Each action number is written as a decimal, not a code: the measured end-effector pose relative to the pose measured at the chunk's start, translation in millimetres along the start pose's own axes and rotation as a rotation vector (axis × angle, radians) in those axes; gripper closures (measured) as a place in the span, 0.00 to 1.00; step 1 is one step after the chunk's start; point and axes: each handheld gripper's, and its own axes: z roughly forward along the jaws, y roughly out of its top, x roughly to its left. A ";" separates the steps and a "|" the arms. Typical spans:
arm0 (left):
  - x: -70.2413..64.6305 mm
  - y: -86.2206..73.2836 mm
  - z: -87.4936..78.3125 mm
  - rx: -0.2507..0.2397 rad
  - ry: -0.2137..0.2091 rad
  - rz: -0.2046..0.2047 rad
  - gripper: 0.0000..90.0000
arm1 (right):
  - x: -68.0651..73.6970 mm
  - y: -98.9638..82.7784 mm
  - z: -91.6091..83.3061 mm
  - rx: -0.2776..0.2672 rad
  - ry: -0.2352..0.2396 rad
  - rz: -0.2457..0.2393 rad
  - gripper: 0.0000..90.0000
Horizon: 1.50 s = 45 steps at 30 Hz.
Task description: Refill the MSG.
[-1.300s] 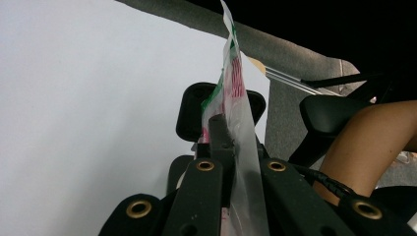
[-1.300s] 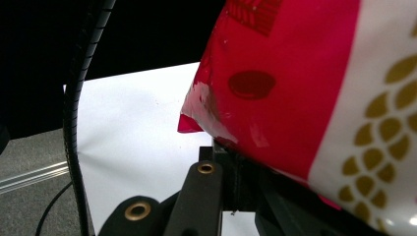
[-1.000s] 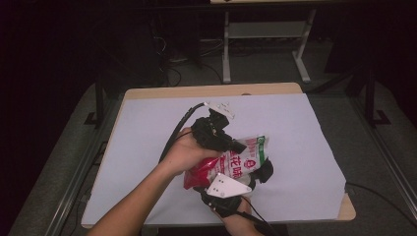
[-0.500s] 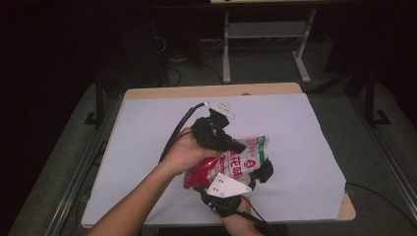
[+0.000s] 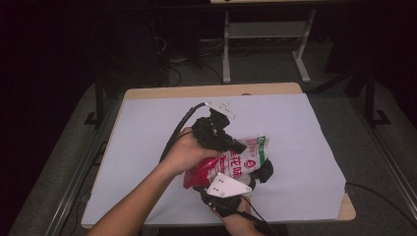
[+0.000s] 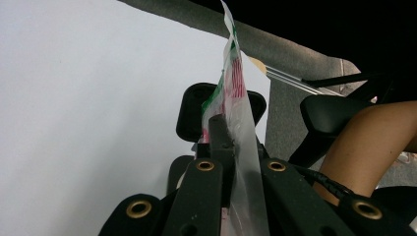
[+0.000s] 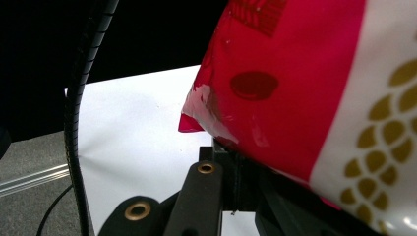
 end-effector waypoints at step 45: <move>-0.7 0.6 3.7 0.006 0.000 -0.009 1.00 | -0.9 0.7 0.7 -0.017 0.012 0.008 1.00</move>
